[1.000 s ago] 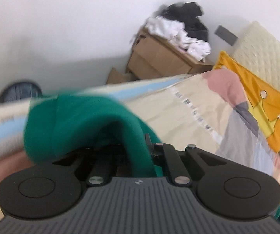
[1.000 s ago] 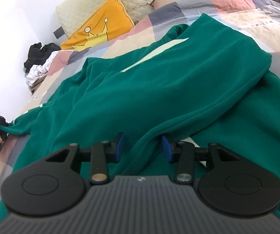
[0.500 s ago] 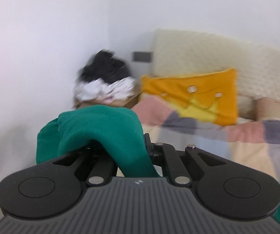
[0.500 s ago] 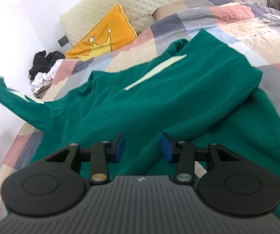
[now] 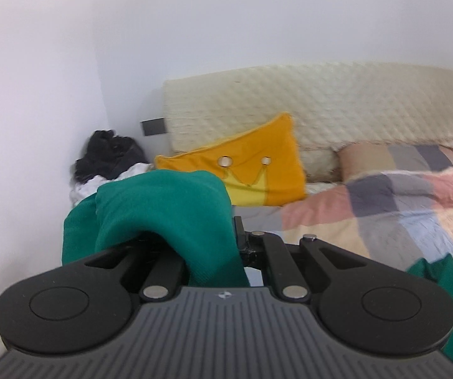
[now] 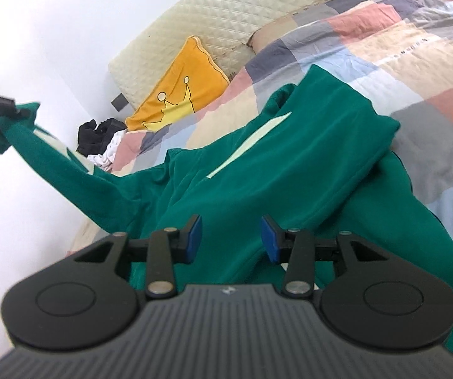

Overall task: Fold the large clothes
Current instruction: 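Lay the sleeve across the hoodie body and open the left gripper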

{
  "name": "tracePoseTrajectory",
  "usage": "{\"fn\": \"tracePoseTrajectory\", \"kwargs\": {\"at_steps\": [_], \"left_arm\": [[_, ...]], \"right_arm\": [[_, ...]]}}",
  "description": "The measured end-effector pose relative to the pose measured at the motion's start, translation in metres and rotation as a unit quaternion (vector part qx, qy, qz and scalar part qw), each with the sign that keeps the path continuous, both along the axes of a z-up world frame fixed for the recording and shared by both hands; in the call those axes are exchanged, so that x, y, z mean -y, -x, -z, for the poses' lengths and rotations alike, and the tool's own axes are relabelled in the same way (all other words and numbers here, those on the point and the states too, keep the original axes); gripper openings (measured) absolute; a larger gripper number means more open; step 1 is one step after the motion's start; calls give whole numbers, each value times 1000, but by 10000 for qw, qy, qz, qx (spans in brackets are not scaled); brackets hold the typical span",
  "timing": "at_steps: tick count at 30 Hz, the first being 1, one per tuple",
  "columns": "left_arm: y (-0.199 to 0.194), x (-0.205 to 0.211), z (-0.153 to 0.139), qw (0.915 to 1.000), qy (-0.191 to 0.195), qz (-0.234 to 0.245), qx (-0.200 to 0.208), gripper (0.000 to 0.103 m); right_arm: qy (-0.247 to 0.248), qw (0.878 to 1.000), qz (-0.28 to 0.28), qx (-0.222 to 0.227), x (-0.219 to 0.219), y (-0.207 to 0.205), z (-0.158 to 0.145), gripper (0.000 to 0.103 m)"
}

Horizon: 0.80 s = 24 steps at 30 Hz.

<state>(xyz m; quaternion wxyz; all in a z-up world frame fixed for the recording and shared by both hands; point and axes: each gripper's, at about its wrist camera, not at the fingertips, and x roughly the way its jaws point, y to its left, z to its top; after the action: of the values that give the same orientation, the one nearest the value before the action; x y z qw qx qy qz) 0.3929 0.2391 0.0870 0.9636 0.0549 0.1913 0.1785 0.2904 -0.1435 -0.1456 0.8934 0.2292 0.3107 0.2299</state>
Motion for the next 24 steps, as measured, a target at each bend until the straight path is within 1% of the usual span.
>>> {"fn": "tracePoseTrajectory", "kwargs": {"at_steps": [4, 7, 10, 14, 18, 21, 23, 24], "left_arm": [[-11, 58, 16, 9995, -110, 267, -113, 8], [-22, 101, 31, 9983, -154, 522, -194, 8], [-32, 150, 49, 9956, -127, 867, -336, 8], [-39, 210, 82, 9897, -168, 1293, -587, 9], [-41, 262, 130, 9825, 214, 1614, -900, 9], [-42, 298, 174, 9738, 213, 1935, -1176, 9], [-46, 309, 202, 9700, 316, 1998, -1344, 9], [-49, 312, 214, 9685, 393, 1986, -1447, 9]], "right_arm": [[21, 10000, -58, -8, 10, 4, 3, 45], [-230, 9997, 23, -83, 23, 3, 1, 45], [-379, 9990, 228, -54, 39, 3, 0, 45], [-580, 9970, 487, -177, 60, 0, 4, 45], [-711, 9938, 808, -274, 85, -5, 3, 45], [-726, 9912, 1074, -261, 105, -5, 4, 45], [-631, 9897, 1254, -272, 114, -8, 6, 45], [-507, 9893, 1346, -246, 117, -11, 6, 45]]}}
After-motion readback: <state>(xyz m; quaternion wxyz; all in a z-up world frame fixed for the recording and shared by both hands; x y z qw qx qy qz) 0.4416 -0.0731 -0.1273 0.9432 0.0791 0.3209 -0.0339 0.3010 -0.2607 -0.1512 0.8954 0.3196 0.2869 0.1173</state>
